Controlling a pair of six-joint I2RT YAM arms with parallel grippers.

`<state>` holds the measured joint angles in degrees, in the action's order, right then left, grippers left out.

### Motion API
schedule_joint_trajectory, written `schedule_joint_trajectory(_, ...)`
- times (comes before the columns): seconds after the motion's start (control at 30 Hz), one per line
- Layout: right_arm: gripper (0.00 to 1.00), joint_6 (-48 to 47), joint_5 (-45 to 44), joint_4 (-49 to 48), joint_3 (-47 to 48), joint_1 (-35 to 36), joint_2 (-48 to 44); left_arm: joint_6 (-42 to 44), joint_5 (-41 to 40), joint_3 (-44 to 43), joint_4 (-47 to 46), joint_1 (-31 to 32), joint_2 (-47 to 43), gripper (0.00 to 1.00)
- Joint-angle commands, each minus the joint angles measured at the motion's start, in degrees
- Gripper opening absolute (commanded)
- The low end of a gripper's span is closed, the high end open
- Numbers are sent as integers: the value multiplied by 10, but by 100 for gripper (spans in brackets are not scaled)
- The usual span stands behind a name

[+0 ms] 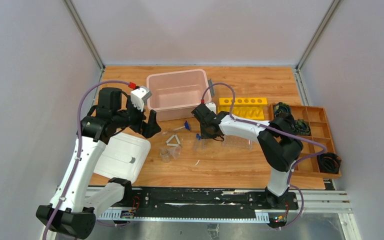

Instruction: Organize the chemistry lab equipment

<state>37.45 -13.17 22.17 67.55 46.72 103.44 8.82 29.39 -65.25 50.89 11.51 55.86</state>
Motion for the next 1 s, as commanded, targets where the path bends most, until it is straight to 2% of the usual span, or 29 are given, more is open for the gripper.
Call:
schedule_joint_trajectory(0.0,26,10,-19,12,-6,-2,12,8,9,-2,-4,4,-10,100)
schedule_joint_trajectory(0.33,32,20,-13,7,-18,-5,32,7,14,-8,-4,4,-10,100)
schedule_joint_trajectory(0.43,21,27,-14,-2,-34,-5,14,6,16,-12,-4,4,-10,100)
schedule_joint_trajectory(0.57,0,36,-14,-17,-61,-4,-31,1,28,-13,-4,4,-10,100)
schedule_joint_trajectory(0.8,0,51,-11,-24,-92,16,-165,-4,62,-16,-4,4,-12,100)
schedule_joint_trajectory(0.97,0,63,-8,-76,-88,58,-257,1,101,-7,-7,4,-20,100)
